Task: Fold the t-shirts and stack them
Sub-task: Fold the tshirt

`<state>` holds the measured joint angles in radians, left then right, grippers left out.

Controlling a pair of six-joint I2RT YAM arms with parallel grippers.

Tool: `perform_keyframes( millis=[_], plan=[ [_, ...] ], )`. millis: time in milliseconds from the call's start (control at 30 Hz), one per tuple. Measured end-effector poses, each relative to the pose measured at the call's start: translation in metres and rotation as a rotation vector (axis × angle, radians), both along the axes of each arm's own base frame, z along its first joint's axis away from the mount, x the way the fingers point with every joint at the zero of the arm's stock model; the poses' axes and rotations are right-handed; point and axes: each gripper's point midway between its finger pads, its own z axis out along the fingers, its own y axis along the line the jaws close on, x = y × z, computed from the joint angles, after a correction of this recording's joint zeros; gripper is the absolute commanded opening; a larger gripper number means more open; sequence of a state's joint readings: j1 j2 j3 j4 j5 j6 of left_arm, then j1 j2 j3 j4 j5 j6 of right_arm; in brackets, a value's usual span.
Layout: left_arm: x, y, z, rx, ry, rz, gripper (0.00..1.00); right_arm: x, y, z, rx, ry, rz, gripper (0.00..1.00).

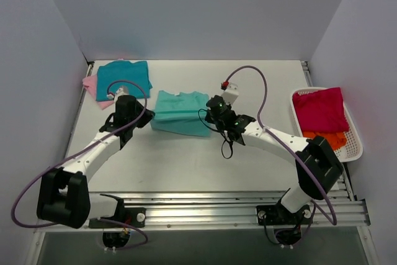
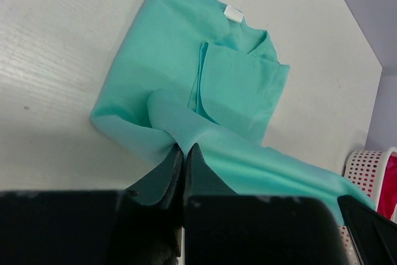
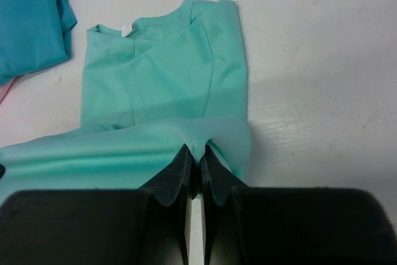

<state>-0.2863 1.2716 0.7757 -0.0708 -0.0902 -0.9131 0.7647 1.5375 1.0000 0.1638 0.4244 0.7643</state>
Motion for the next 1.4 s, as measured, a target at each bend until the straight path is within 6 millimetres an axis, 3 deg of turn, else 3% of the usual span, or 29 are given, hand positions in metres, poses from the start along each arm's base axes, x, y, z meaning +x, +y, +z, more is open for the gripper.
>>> perform_keyframes(
  millis=[300, 333, 433, 467, 533, 567, 600, 633, 667, 700, 767, 867, 1000, 1100, 1167, 1267, 1400],
  plan=[
    [0.059, -0.002, -0.023, -0.010, 0.040, -0.021, 0.02, 0.046, 0.005, 0.000, -0.001, 0.002, -0.013, 0.00],
    [0.071, -0.004, -0.025, -0.006, 0.042, -0.029, 0.02, 0.055, 0.006, -0.002, -0.003, 0.006, -0.019, 0.00],
    [0.137, -0.008, -0.029, 0.003, 0.026, -0.057, 0.02, 0.103, 0.008, -0.016, -0.008, 0.021, -0.047, 0.04],
    [0.167, -0.010, -0.033, -0.002, 0.010, -0.073, 0.18, 0.128, 0.012, -0.019, 0.001, 0.017, -0.056, 0.29],
    [0.230, -0.011, -0.036, -0.004, -0.033, -0.106, 0.59, 0.186, 0.015, -0.031, 0.025, 0.001, -0.065, 0.99],
    [0.261, -0.009, -0.039, -0.005, -0.064, -0.120, 0.88, 0.216, 0.012, -0.036, 0.023, -0.009, -0.069, 1.00],
    [0.287, -0.006, -0.041, -0.008, -0.090, -0.133, 0.94, 0.247, 0.009, -0.041, 0.030, -0.031, -0.071, 1.00],
    [0.308, -0.001, -0.045, -0.009, -0.109, -0.138, 0.94, 0.268, 0.000, -0.049, 0.039, -0.042, -0.081, 1.00],
    [0.319, 0.005, -0.053, -0.007, -0.093, -0.137, 0.94, 0.280, -0.017, -0.064, 0.035, -0.026, -0.090, 1.00],
    [0.325, 0.013, -0.062, -0.003, -0.068, -0.139, 0.94, 0.280, -0.032, -0.077, 0.024, 0.004, -0.101, 1.00],
    [0.323, 0.024, -0.073, -0.003, -0.027, -0.142, 0.94, 0.277, -0.067, -0.095, 0.007, 0.043, -0.137, 1.00],
    [0.309, 0.033, -0.072, -0.007, 0.003, -0.148, 0.94, 0.248, -0.100, -0.100, -0.012, 0.090, -0.164, 1.00],
    [0.277, 0.035, -0.055, 0.000, 0.037, -0.154, 0.94, 0.226, -0.087, -0.053, 0.027, 0.020, -0.118, 1.00],
    [0.259, 0.037, -0.024, 0.025, 0.009, -0.149, 0.94, 0.209, -0.073, -0.009, 0.068, -0.069, -0.080, 1.00],
    [0.244, 0.039, 0.000, 0.040, -0.028, -0.139, 0.94, 0.193, -0.066, 0.010, 0.092, -0.114, -0.055, 1.00],
    [0.218, 0.042, 0.025, 0.047, -0.073, -0.123, 0.94, 0.174, -0.068, 0.018, 0.108, -0.139, -0.048, 1.00],
    [0.198, 0.033, 0.030, 0.032, -0.081, -0.103, 0.94, 0.159, -0.081, -0.003, 0.098, -0.103, -0.070, 1.00]
  ],
)
